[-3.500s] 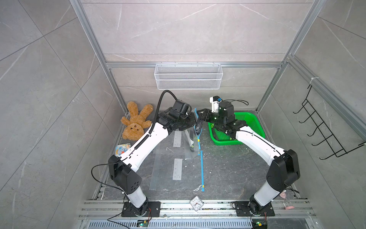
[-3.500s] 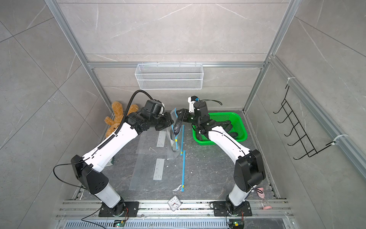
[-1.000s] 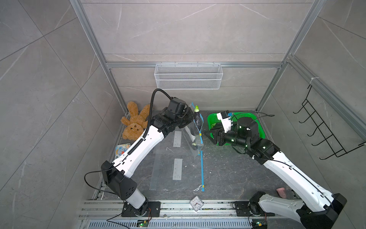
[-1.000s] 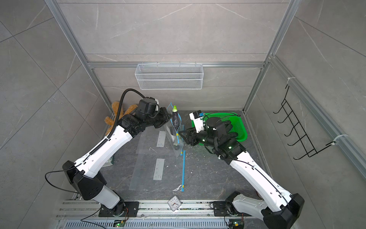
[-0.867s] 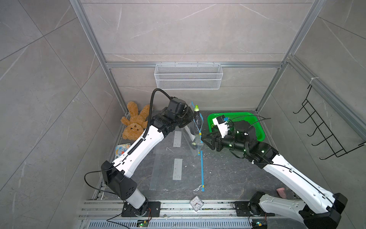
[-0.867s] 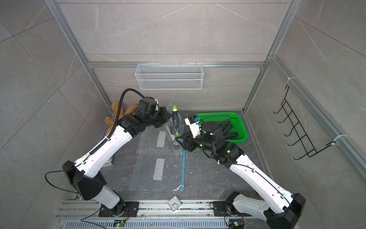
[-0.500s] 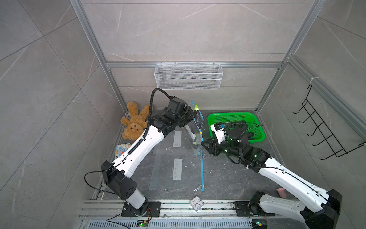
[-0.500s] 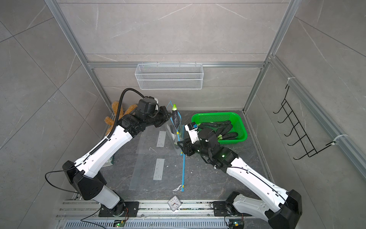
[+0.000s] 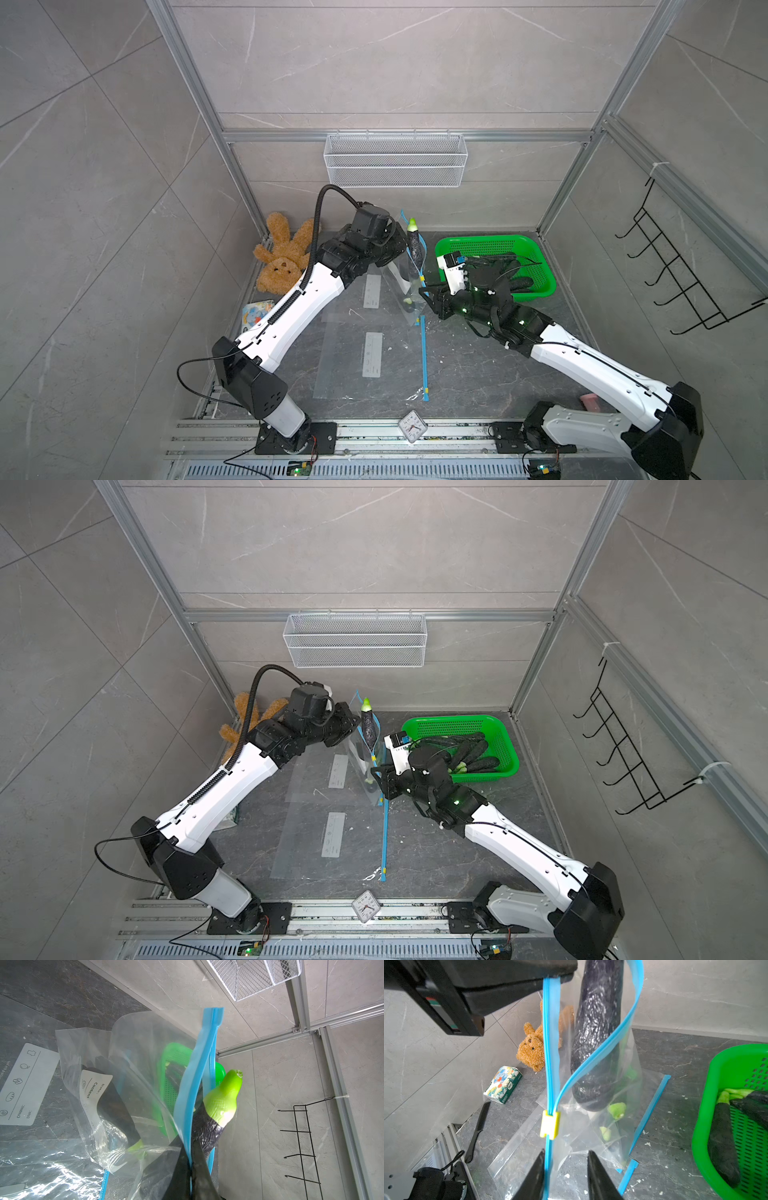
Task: Place the eggplant in a zip-top bag and seal the zipper
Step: Place the eggplant in the zipper food storage bag.
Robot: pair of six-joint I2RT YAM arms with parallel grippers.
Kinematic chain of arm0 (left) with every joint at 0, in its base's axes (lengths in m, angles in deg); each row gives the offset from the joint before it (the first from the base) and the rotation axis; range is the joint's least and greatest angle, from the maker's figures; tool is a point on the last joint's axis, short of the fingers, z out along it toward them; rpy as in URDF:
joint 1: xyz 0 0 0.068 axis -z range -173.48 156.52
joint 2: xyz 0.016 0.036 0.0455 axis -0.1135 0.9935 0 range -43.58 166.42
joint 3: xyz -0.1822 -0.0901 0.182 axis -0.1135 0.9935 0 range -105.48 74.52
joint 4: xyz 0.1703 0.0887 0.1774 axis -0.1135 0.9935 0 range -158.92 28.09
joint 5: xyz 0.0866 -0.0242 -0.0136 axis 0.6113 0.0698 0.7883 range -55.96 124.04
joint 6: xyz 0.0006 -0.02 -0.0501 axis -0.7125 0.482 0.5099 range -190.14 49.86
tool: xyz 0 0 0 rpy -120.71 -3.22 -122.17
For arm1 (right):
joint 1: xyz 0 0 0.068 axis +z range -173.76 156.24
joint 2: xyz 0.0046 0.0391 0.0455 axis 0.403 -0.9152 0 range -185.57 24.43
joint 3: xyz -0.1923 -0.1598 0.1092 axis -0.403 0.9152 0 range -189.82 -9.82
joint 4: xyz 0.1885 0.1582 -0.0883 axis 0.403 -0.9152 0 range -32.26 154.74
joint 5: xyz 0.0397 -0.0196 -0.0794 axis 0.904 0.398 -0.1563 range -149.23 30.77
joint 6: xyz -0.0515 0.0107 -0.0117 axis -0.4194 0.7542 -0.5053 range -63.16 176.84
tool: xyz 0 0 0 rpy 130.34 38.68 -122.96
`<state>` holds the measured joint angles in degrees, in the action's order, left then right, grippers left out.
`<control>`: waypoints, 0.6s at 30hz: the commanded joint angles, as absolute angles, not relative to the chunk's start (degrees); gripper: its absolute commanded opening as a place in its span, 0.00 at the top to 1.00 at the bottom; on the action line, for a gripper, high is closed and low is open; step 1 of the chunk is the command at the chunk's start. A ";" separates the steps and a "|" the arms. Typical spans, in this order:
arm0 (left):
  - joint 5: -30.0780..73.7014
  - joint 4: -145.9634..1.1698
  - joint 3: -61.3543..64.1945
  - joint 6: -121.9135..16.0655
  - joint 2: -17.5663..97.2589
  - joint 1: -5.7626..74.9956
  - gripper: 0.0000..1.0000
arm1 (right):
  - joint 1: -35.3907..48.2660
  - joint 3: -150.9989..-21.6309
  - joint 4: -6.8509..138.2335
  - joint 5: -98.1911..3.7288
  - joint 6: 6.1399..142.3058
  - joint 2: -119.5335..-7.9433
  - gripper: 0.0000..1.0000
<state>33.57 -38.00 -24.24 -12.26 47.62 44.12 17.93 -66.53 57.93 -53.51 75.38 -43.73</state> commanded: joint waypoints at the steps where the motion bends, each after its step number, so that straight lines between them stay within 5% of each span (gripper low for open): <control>1: 33.68 -41.14 -24.78 -11.61 45.56 43.85 1.00 | 18.27 -66.40 59.72 -54.45 75.82 -44.04 0.74; 7: 34.03 -40.67 -23.83 -11.91 44.84 43.62 1.00 | 18.29 -67.44 57.25 -56.48 74.47 -41.57 1.00; 18: 35.12 -33.41 -27.66 -15.89 46.81 43.36 1.00 | 18.21 -88.28 31.63 -58.70 64.02 -43.52 1.00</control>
<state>33.00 -35.57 -24.61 -13.15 47.51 44.01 18.01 -83.47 40.51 -57.62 68.39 -42.82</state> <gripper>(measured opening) 0.044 0.051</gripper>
